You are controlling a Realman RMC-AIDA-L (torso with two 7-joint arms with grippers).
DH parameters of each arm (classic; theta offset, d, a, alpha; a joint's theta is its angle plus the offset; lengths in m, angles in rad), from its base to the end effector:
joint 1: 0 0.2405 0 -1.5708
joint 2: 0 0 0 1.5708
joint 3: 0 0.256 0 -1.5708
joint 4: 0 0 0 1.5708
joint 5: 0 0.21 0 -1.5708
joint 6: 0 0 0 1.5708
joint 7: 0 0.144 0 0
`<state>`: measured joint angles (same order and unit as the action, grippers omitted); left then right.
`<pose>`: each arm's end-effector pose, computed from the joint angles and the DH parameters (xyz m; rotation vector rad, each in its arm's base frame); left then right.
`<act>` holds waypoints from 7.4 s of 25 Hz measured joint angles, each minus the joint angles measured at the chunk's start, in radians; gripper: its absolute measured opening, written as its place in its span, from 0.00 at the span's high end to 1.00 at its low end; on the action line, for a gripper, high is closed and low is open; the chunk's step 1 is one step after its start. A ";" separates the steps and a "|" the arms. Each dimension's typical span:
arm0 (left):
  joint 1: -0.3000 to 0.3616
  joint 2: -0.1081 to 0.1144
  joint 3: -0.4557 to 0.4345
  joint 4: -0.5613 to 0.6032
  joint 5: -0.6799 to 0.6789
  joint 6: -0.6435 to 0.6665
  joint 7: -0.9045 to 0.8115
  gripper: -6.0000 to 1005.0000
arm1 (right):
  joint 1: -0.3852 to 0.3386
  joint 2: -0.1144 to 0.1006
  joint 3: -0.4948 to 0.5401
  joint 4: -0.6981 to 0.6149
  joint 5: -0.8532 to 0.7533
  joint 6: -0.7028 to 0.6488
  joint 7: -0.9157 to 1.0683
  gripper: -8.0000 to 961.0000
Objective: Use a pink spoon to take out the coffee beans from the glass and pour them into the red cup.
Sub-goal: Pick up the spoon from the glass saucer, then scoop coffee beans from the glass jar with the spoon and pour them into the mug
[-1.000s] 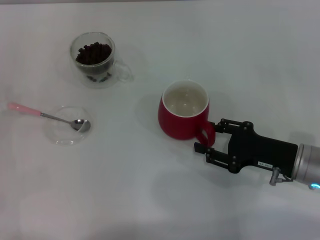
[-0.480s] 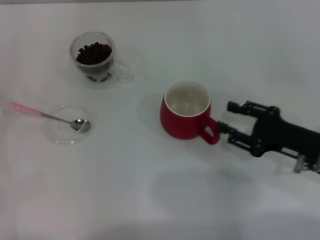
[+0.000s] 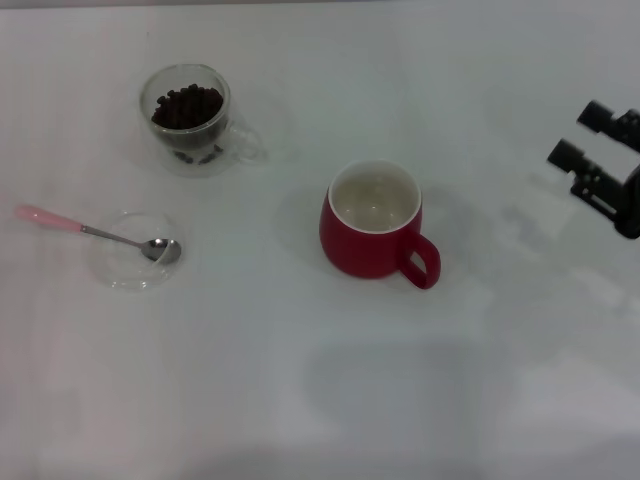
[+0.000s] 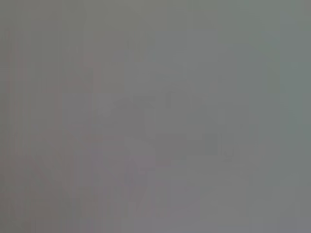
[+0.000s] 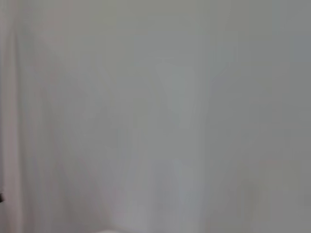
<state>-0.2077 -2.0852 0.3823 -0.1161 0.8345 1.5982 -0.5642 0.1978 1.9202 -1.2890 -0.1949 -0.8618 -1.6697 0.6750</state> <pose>-0.3891 0.2106 0.0320 -1.1146 -0.7807 -1.0113 0.3428 0.2264 0.0290 -2.1635 0.4321 1.0333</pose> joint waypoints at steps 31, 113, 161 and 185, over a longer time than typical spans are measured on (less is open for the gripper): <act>-0.058 0.004 0.416 0.066 0.069 -0.279 -0.853 0.38 | 0.060 0.016 0.033 -0.011 -0.011 0.090 -0.013 0.38; -0.066 0.006 0.411 0.067 0.121 -0.161 -0.651 0.87 | 0.082 0.039 0.039 -0.012 -0.011 0.168 -0.071 0.38; -0.410 0.159 0.420 0.575 0.761 -0.452 -1.369 0.87 | 0.078 0.083 0.069 -0.021 -0.002 0.144 -0.088 0.38; -0.479 0.104 0.420 0.571 0.795 -0.619 -1.304 0.87 | 0.074 0.085 0.068 -0.015 -0.002 0.153 -0.085 0.38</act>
<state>-0.6871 -1.9809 0.8022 0.4552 1.6299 0.9791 -1.8680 0.2716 2.0056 -1.2210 -0.2101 -0.8639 -1.5164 0.5898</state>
